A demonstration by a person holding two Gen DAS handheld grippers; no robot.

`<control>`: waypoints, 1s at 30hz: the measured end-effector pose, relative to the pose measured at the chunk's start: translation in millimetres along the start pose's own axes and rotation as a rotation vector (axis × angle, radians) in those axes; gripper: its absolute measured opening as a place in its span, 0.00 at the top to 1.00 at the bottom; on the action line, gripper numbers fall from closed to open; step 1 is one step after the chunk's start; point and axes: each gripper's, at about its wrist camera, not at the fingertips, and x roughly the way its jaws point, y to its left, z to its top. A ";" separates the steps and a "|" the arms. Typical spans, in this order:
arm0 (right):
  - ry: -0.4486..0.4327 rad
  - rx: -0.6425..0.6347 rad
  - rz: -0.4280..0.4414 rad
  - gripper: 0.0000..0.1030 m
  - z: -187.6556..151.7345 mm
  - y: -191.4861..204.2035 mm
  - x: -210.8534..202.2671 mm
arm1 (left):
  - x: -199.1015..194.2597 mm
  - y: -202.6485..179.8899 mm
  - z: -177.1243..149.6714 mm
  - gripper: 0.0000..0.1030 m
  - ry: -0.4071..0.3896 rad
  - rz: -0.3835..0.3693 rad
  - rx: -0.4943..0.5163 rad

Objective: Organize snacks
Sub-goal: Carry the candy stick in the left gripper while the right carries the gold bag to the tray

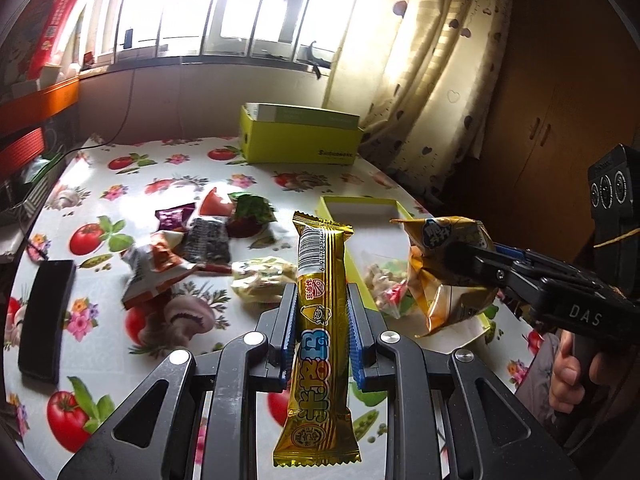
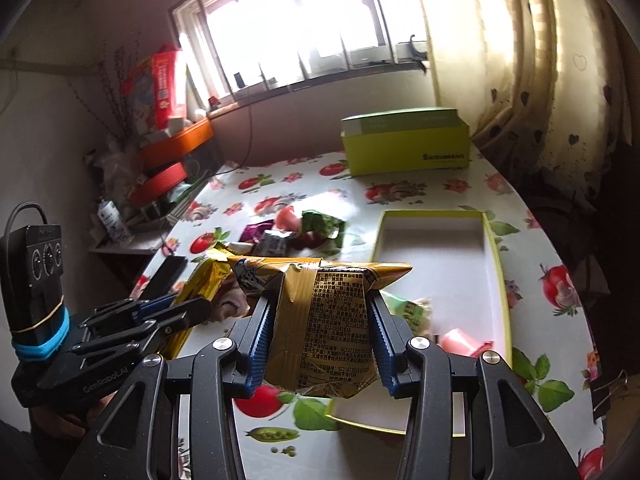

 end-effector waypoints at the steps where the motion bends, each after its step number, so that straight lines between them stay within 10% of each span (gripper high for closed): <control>1: 0.000 0.010 -0.009 0.59 -0.5 -4.8 -1.1 | 2.4 -3.2 0.6 0.78 0.003 -0.007 0.005; 30: 0.084 0.161 -0.129 0.59 -41.3 -88.4 -2.1 | 63.1 -75.7 -12.4 0.78 0.178 -0.179 0.140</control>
